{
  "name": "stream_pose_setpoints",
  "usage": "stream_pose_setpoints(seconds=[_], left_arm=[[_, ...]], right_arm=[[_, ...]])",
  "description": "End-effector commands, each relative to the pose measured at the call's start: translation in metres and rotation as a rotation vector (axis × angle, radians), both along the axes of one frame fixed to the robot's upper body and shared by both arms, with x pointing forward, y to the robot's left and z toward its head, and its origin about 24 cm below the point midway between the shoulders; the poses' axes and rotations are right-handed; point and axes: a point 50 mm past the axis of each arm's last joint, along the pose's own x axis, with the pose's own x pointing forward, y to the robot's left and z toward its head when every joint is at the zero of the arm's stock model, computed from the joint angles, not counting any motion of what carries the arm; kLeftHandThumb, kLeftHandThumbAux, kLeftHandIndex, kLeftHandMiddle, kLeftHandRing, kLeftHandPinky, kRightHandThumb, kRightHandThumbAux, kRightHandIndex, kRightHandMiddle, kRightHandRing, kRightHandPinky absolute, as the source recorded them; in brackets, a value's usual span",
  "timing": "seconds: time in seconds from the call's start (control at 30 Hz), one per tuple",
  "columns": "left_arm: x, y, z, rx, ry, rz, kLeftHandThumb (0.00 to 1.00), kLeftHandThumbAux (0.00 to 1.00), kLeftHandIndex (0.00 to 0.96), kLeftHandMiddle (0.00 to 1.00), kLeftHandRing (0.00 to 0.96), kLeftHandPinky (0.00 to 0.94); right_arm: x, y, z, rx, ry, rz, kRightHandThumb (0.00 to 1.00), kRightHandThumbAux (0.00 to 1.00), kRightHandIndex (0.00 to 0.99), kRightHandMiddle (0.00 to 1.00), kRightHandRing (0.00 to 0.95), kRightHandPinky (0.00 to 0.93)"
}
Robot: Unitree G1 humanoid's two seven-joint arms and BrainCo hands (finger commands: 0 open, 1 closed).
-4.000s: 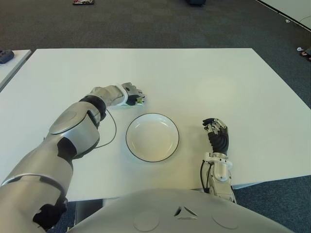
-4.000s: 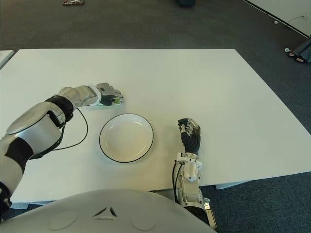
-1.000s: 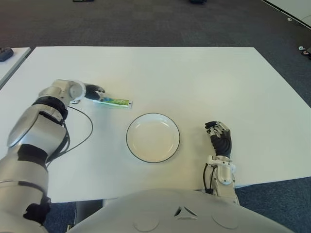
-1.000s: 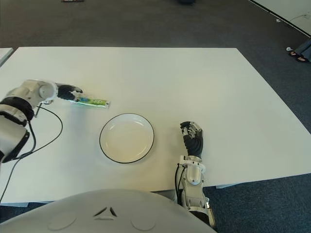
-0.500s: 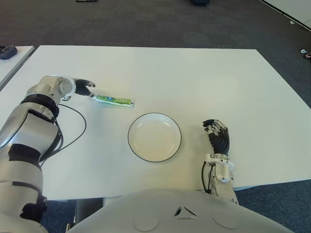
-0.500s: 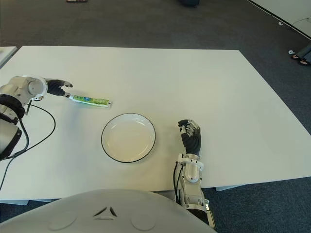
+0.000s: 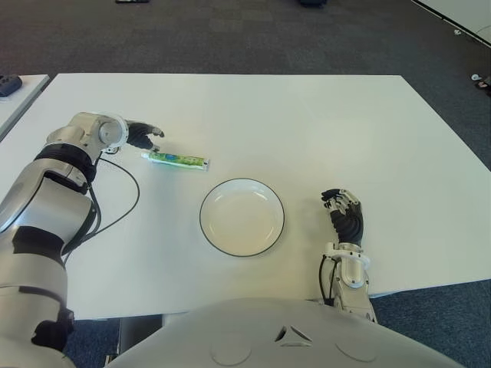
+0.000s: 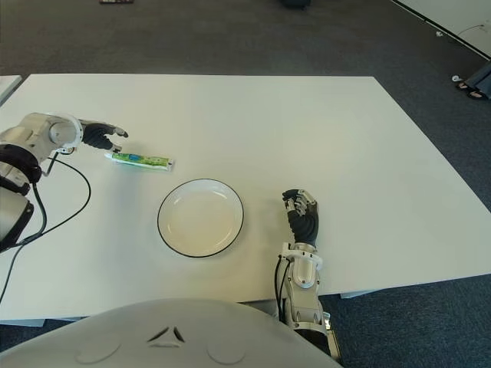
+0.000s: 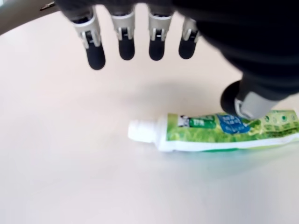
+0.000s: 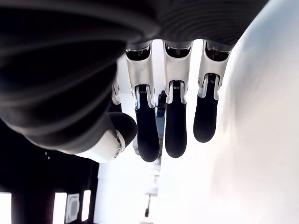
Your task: Put the toothpaste on the table into the plate.
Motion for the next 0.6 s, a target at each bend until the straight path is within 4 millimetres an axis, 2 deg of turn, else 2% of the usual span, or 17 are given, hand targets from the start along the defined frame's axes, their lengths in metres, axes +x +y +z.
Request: stream_pose_setpoints(seconds=[0.03,0.33,0.6], left_arm=[[-0.009,0.0,-0.015,-0.021,0.065,0.007,0.501,0.372,0.0,0.0,0.055,0.162],[-0.014,-0.01,-0.024,-0.062,0.063,-0.045,0.533,0.31,0.0,0.0,0.026,0.134],[-0.017,-0.017,-0.024,-0.067,-0.117,-0.161,0.546,0.245,0.0,0.0,0.006,0.117]], right_arm=[[0.002,0.001,0.0,0.005,0.003,0.004,0.709,0.734,0.427,0.467,0.43,0.424],[0.002,0.001,0.0,0.001,0.007,0.003,0.708,0.734,0.427,0.465,0.432,0.436],[0.002,0.002,0.001,-0.002,0.004,0.009,0.708,0.734,0.428,0.472,0.446,0.447]])
